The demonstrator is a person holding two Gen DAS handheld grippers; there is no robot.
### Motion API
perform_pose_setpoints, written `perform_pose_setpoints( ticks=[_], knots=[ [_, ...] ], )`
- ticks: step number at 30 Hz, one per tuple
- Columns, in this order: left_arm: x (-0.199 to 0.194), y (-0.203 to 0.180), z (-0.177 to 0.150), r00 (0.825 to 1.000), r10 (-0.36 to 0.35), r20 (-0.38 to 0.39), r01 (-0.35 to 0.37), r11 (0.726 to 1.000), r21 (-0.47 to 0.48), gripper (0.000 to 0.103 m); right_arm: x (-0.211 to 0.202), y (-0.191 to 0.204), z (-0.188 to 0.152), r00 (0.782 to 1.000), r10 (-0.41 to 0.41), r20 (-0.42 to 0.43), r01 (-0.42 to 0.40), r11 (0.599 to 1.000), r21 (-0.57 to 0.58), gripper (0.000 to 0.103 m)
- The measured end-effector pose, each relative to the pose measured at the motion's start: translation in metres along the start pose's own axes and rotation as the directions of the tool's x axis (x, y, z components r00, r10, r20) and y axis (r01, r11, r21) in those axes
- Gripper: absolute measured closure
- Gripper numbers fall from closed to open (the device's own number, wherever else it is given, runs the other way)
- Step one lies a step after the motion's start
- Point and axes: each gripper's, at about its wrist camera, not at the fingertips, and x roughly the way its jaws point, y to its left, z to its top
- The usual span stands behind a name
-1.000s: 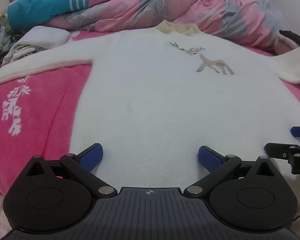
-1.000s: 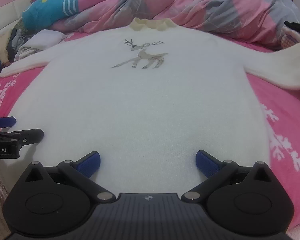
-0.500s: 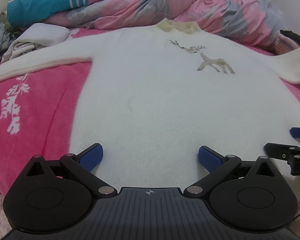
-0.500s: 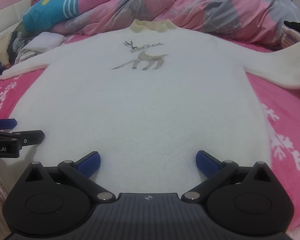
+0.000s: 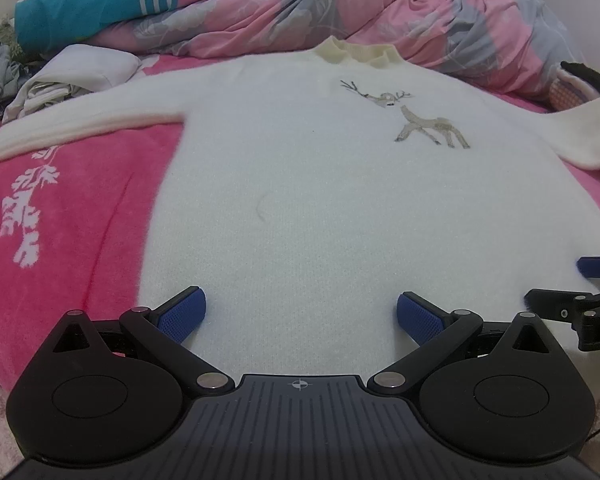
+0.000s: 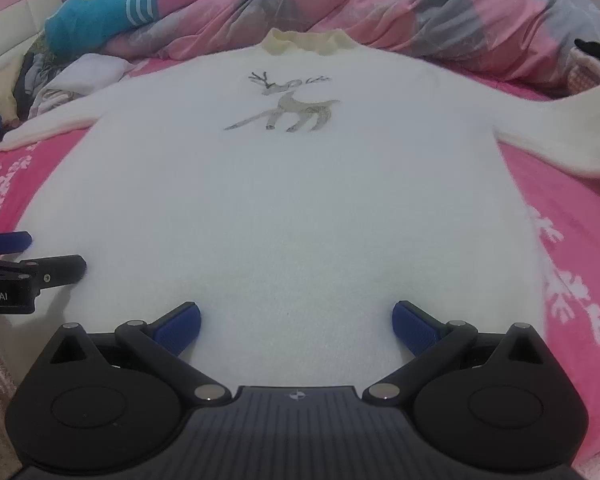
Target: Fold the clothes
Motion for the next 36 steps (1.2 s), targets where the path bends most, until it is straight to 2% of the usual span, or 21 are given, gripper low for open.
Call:
perform_pose_setpoints(
  ticks=[36],
  knots=[
    [0.0005,0.0,0.0001,1.0,0.001,0.003,-0.001,1.0,-0.006,0.0,-0.002,-0.0003,-0.0044,1.0,0.004,0.021,-0.004,1.0,0.01,0.0]
  ],
)
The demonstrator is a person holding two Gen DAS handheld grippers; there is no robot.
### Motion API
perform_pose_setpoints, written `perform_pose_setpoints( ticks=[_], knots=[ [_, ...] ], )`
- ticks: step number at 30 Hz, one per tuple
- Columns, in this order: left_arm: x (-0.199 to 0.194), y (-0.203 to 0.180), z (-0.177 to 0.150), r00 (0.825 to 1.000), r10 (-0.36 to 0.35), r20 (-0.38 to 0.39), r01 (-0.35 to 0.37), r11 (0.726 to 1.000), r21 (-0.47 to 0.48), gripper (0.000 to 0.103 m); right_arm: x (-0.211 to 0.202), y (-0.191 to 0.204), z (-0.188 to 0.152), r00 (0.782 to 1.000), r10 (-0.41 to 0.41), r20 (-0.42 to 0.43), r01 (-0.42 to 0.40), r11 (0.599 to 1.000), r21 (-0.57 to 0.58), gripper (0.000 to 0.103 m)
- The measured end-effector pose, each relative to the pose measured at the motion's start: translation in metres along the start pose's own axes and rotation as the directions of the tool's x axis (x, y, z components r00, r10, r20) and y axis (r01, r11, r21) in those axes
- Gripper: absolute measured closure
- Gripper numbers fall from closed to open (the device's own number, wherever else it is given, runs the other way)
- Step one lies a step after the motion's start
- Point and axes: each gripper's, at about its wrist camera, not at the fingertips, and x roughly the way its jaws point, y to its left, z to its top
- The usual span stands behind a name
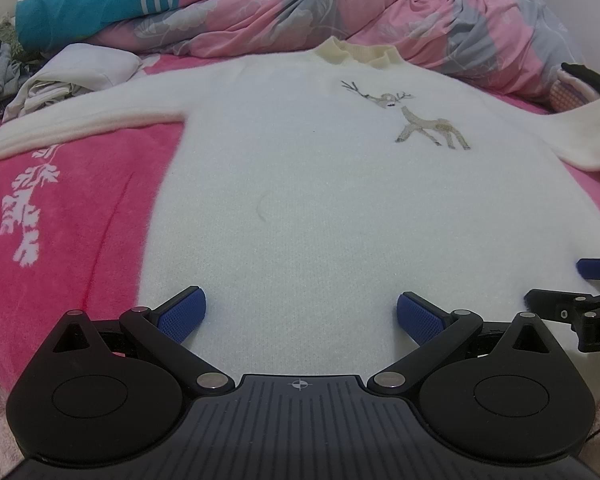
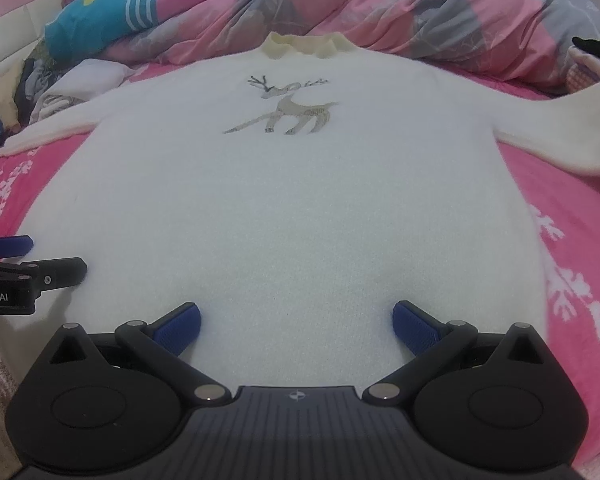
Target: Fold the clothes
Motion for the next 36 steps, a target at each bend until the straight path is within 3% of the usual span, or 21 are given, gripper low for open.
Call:
perform_pose_setpoints(
  ticks=[36],
  knots=[
    [0.0003,0.0019,-0.0001,1.0,0.001,0.005,-0.001,1.0,-0.002,0.0,0.0007,-0.002,0.0069,0.999,0.008,-0.04,-0.008,1.0,0.022,0.0]
  ],
)
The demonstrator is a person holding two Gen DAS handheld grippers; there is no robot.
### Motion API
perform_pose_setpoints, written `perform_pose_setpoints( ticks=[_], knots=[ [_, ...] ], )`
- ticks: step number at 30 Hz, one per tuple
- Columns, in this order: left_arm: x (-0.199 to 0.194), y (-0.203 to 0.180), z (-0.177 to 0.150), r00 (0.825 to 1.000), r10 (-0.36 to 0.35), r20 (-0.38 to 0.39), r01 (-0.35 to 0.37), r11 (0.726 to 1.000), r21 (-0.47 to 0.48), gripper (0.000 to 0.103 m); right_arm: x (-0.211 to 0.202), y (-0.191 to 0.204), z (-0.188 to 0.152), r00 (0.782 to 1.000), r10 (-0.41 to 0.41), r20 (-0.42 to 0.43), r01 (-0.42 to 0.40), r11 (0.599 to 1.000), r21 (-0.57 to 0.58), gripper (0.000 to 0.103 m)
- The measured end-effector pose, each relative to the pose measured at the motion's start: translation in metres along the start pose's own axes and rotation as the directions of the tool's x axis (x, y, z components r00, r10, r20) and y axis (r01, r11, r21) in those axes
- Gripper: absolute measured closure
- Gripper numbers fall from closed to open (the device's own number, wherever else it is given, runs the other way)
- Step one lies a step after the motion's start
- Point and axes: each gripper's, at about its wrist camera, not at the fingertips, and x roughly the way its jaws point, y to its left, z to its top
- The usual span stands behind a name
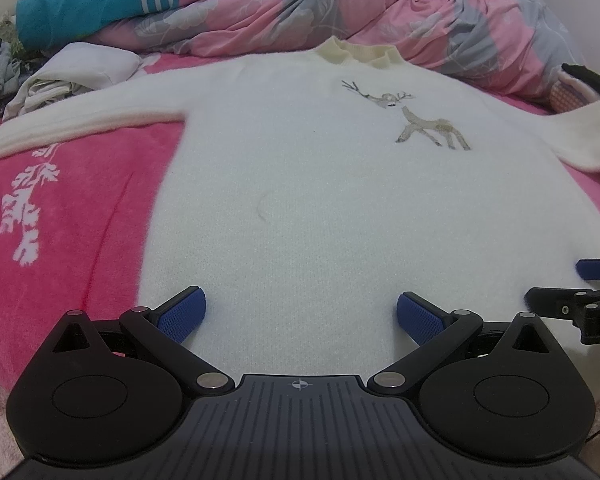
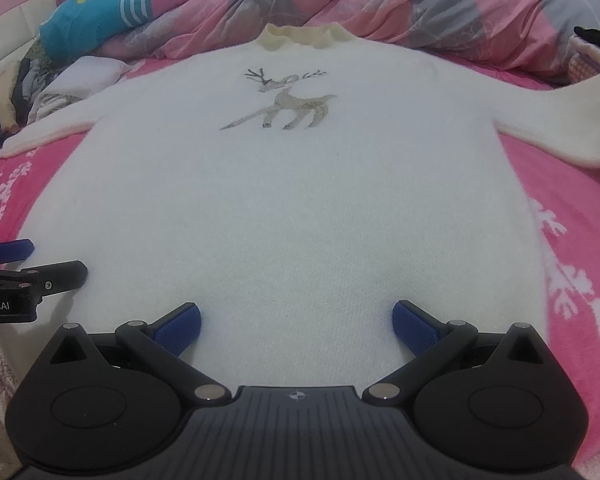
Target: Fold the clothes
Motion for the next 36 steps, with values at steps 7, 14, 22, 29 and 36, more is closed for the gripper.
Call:
perform_pose_setpoints(
  ticks=[7,14,22,29,36],
  knots=[
    [-0.004,0.003,0.007,1.0,-0.012,-0.006,0.012,0.999,-0.04,0.0,0.0,0.001,-0.002,1.0,-0.004,0.02,0.004,1.0,0.01,0.0],
    [-0.004,-0.005,0.027,0.999,-0.03,0.019,0.031,0.999,-0.043,0.0,0.0,0.001,-0.002,1.0,-0.003,0.014,0.003,1.0,-0.013,0.0],
    [0.01,-0.022,0.056,0.997,-0.019,0.071,0.02,1.0,-0.007,0.0,-0.005,-0.008,0.017,0.999,0.03,-0.017,-0.029,0.999,0.018,0.0],
    [0.033,-0.024,0.068,0.998,0.017,0.057,-0.015,1.0,-0.022,0.0,0.004,-0.038,0.048,1.0,-0.001,0.017,-0.002,0.985,0.175,0.0],
    [0.055,-0.015,0.062,0.999,0.038,-0.002,-0.038,0.998,-0.053,0.0,0.025,-0.02,0.034,0.994,-0.103,0.027,0.103,0.995,-0.016,0.0]
  ],
)
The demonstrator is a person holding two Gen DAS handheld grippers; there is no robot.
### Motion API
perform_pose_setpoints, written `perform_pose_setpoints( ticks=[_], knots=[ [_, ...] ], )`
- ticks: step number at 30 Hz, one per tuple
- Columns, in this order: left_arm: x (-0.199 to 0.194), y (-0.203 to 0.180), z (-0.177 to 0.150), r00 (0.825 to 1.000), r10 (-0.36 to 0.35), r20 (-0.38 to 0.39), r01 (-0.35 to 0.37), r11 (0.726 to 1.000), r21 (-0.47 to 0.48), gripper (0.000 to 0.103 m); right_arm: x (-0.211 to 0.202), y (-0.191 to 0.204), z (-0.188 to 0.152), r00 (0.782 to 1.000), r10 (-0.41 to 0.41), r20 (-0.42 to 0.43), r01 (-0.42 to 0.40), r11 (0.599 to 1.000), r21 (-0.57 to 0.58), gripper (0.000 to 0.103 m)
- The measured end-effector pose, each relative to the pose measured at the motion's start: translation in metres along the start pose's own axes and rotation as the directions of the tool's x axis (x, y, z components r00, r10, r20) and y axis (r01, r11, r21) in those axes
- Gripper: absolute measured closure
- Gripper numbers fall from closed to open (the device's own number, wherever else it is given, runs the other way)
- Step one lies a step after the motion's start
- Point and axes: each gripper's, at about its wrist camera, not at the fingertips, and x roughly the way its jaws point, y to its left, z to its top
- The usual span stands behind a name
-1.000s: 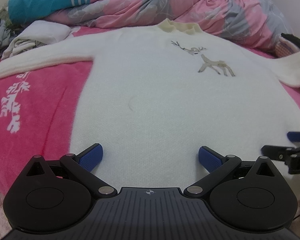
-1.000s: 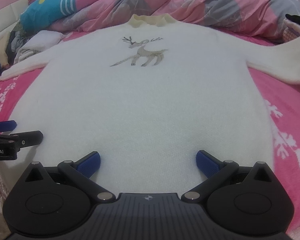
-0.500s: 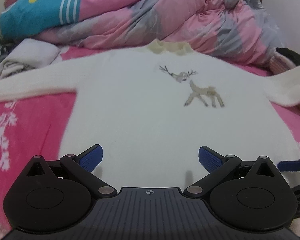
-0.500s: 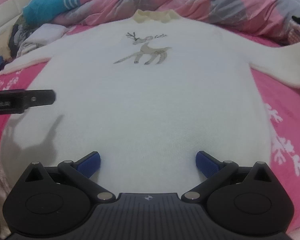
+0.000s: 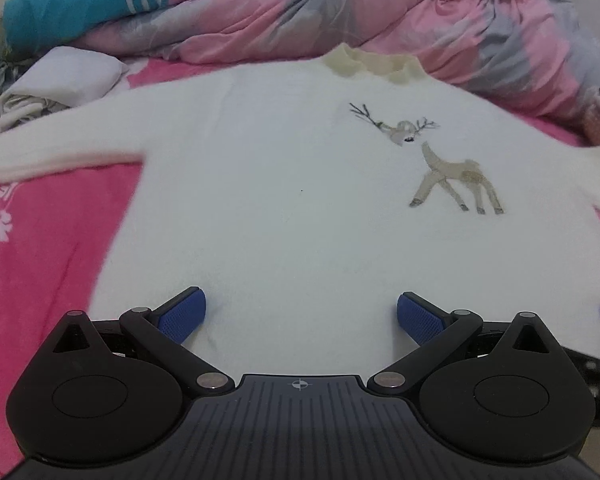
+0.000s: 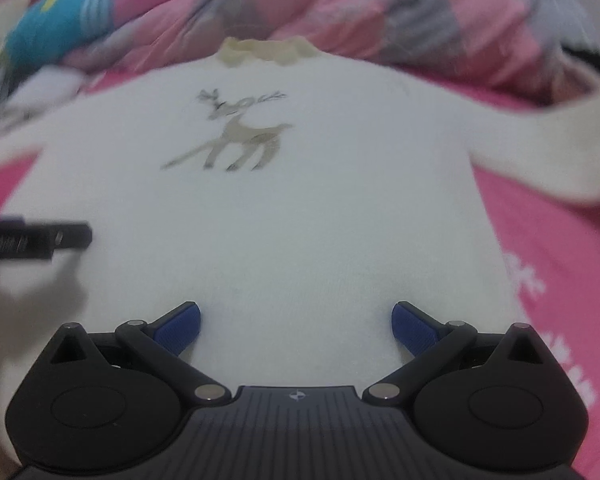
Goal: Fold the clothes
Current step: 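Move the left gripper to the sleeve cuff nearest it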
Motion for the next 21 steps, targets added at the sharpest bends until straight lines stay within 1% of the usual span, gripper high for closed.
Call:
perform_pose_setpoints(
  ticks=[1,6,11,15,17,19,21],
  knots=[
    [-0.001,0.0,-0.001,1.0,0.001,0.007,-0.001,1.0,-0.002,0.0,-0.002,0.003,-0.002,1.0,-0.008,0.01,0.008,1.0,-0.017,0.0],
    [0.0,-0.007,-0.002,0.999,0.032,0.014,-0.032,0.999,0.017,0.0,-0.003,-0.005,-0.002,0.999,0.035,0.0,-0.035,0.999,-0.012,0.0],
    [0.002,-0.011,0.0,0.998,0.055,0.021,-0.055,0.998,0.013,0.0,-0.003,-0.004,-0.004,0.999,0.034,0.016,-0.034,0.999,-0.034,0.0],
    [-0.005,-0.002,0.004,0.999,0.025,0.037,-0.023,0.998,-0.051,0.0,-0.004,-0.006,-0.002,0.999,0.045,0.02,-0.044,0.999,-0.032,0.0],
    [-0.013,0.008,0.008,0.998,0.017,0.064,-0.01,0.995,-0.101,0.0,-0.006,-0.007,0.001,0.998,0.053,0.035,-0.052,0.998,-0.023,0.0],
    [-0.024,0.022,0.011,0.993,0.036,0.114,-0.018,0.988,-0.153,0.0,-0.012,-0.007,0.004,0.995,0.07,0.069,-0.069,0.997,-0.016,0.0],
    [-0.032,0.038,0.012,0.983,0.082,0.166,-0.047,0.978,-0.205,0.0,-0.017,-0.007,0.008,0.988,0.097,0.118,-0.097,0.995,-0.007,0.0]
  ],
)
